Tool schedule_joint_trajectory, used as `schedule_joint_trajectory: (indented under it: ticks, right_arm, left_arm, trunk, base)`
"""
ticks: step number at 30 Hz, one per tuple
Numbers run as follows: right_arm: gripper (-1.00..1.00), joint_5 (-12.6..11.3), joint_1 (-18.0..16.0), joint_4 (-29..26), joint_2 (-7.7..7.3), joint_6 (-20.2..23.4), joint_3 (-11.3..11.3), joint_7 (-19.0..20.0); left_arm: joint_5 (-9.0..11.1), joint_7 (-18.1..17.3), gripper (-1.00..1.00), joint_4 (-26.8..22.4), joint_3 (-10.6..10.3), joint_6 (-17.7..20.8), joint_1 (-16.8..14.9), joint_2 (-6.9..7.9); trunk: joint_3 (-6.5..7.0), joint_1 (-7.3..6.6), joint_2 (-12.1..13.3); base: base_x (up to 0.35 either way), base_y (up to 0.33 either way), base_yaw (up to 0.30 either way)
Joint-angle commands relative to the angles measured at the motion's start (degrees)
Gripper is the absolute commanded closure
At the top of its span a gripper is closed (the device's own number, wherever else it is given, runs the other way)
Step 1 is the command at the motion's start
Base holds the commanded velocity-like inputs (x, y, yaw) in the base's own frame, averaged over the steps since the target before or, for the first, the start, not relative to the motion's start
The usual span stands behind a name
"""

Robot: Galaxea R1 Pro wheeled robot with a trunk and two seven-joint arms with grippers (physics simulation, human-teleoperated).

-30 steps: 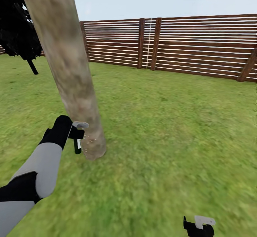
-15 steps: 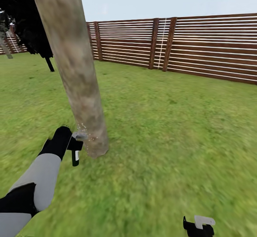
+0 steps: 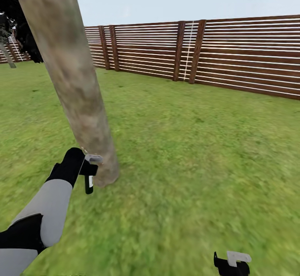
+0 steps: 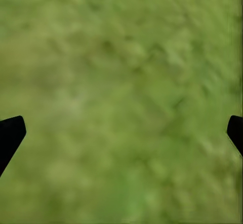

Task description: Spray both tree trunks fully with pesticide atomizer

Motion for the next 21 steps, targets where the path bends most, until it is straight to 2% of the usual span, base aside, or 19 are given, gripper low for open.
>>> schedule_joint_trajectory:
  ticks: [1, 6, 8, 10, 13, 18, 21]
  right_arm:
    - [-1.0, 0.6, -0.05, 0.11, -0.01, -0.16, -0.33, -0.3]
    - [-1.0, 0.63, -0.05, 0.11, -0.01, -0.16, -0.33, -0.3]
    - [-1.0, 0.63, -0.05, 0.11, -0.01, -0.16, -0.33, -0.3]
    - [-1.0, 0.63, -0.05, 0.11, -0.01, -0.16, -0.33, -0.3]
    - [-1.0, 0.63, -0.05, 0.11, -0.01, -0.16, -0.33, -0.3]
    - [-1.0, 0.63, -0.05, 0.11, -0.01, -0.16, -0.33, -0.3]
    - [-1.0, 0.63, -0.05, 0.11, -0.01, -0.16, -0.33, -0.3]
  left_arm:
    - [-0.59, -0.56, 1.0, -0.05, 0.21, 0.13, -0.06, 0.02]
    - [-0.6, -0.5, 1.0, -0.05, 0.45, 0.14, -0.06, 0.5]
    - [-0.66, -0.41, 1.0, -0.05, 1.99, -0.01, -0.03, 0.64]
    - [-0.63, -0.32, 1.0, -0.05, 2.93, -0.16, -0.03, 1.53]
    - [-0.6, -0.36, 1.0, -0.09, 3.24, -0.31, -0.02, 2.4]
    - [-0.52, -0.38, 1.0, -0.05, 3.31, -0.47, -0.02, 2.48]
    - [-0.51, -0.38, 1.0, -0.12, 3.45, -0.48, -0.02, 2.46]
  trunk:
    - [-0.05, -0.01, -0.02]
    - [-0.05, -0.01, -0.02]
    - [-0.05, -0.01, -0.02]
    - [-0.05, -0.01, -0.02]
    - [-0.05, -0.01, -0.02]
    - [-0.05, -0.01, -0.02]
    - [-0.05, -0.01, -0.02]
  base:
    - [0.0, -0.275, 0.182]
    - [0.0, -0.275, 0.26]
    - [0.0, -0.275, 0.277]
    - [0.003, -0.275, 0.277]
    - [0.076, -0.275, 0.278]
    - [0.155, -0.26, 0.271]
    - [0.181, -0.242, 0.063]
